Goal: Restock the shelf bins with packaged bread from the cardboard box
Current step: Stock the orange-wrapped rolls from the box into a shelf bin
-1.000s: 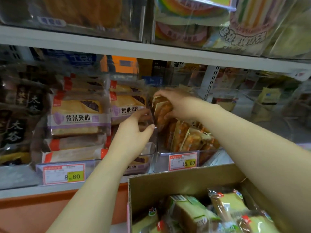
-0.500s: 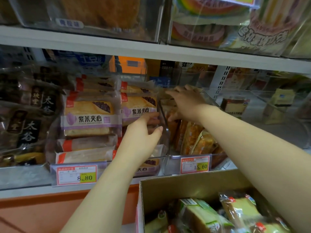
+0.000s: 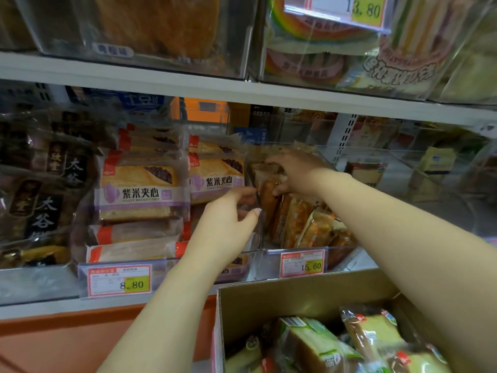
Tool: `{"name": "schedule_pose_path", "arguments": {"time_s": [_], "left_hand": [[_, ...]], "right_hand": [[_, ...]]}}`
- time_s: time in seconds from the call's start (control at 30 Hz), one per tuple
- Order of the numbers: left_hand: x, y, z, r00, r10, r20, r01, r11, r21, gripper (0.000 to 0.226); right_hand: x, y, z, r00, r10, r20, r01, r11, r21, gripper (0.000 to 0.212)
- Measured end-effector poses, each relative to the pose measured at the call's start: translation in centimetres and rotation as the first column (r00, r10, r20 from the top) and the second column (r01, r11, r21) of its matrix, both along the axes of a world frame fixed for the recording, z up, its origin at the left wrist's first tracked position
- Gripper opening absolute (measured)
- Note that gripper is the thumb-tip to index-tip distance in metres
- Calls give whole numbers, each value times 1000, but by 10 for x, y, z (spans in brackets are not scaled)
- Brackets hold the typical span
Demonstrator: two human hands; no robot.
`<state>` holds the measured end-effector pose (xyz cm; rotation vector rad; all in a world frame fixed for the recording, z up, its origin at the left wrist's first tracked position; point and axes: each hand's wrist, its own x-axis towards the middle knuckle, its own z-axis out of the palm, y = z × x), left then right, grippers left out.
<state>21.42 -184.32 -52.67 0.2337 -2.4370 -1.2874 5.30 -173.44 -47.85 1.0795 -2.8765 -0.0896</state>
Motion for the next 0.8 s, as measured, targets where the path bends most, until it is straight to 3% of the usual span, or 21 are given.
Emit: {"name": "schedule_pose_path", "arguments": {"time_s": [0.33,0.6,0.8], "left_hand": [[-3,0,-5,1000,15,-14,-16,997,-70,39],[-2,2,-4,1000,1,6,-1,996,-90,38],[23,8,-3,996,-15,-91,-10,963,-268,33]], "right_hand": [[-13,0,-9,1000,11,-25,-14,992,-122,39],[8,13,10,998,51,-44,-55,994,-100,40],[79,57,14,970,108,-219,-185,910,-370,24]]}}
